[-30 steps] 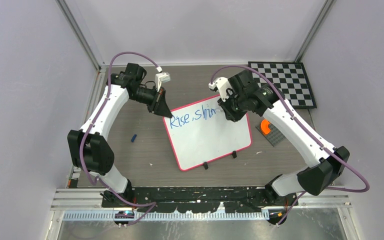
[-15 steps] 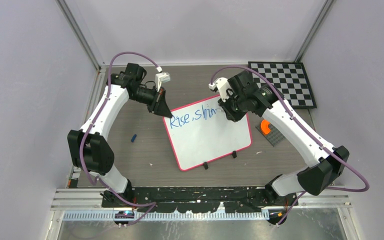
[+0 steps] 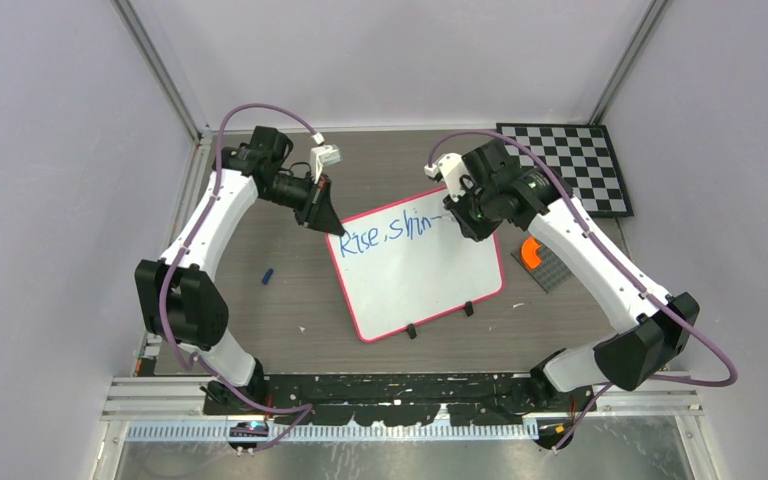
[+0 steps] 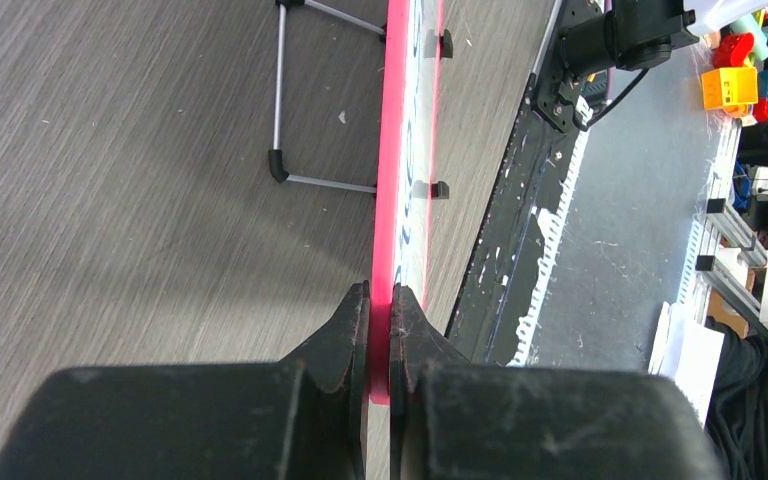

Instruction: Write a sentence on the whiteboard

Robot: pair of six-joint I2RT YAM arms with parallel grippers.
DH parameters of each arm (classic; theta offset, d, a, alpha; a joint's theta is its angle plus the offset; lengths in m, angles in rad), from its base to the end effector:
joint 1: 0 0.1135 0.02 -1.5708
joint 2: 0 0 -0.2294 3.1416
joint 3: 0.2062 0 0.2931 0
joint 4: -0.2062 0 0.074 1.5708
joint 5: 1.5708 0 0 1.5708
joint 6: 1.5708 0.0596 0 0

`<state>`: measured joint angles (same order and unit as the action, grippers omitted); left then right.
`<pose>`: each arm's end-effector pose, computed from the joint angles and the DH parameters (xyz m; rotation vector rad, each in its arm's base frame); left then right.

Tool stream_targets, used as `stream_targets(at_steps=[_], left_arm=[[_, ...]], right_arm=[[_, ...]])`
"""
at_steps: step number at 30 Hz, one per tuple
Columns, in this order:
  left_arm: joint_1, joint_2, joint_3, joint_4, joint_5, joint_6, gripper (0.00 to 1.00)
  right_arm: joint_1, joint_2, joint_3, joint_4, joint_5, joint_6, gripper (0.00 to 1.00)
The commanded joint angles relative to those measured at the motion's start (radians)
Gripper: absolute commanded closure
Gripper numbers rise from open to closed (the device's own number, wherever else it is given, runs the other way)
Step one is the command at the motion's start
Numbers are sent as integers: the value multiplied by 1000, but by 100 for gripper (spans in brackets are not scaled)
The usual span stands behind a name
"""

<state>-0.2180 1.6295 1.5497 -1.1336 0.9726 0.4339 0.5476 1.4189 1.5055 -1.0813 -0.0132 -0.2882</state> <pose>0.3426 -0.1263 0.2787 0.9956 2.2226 -1.2270 0.2888 0.1770 0.3128 -1.0474 2.3464 0.1153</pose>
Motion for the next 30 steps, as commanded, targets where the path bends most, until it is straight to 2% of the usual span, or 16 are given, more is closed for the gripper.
stream_targets(at_steps=[1, 13, 16, 30], left_arm=[[-4, -1, -6, 29, -66, 24, 100], [-5, -4, -7, 28, -69, 24, 100], [-4, -3, -6, 28, -68, 23, 100], [-4, -1, -11, 30, -72, 25, 100]], right_arm=[[-19, -5, 41, 30, 47, -17, 100], [-20, 41, 108, 38, 27, -7, 100], [-19, 49, 113, 33, -27, 0, 100], [0, 46, 65, 26, -65, 2, 100]])
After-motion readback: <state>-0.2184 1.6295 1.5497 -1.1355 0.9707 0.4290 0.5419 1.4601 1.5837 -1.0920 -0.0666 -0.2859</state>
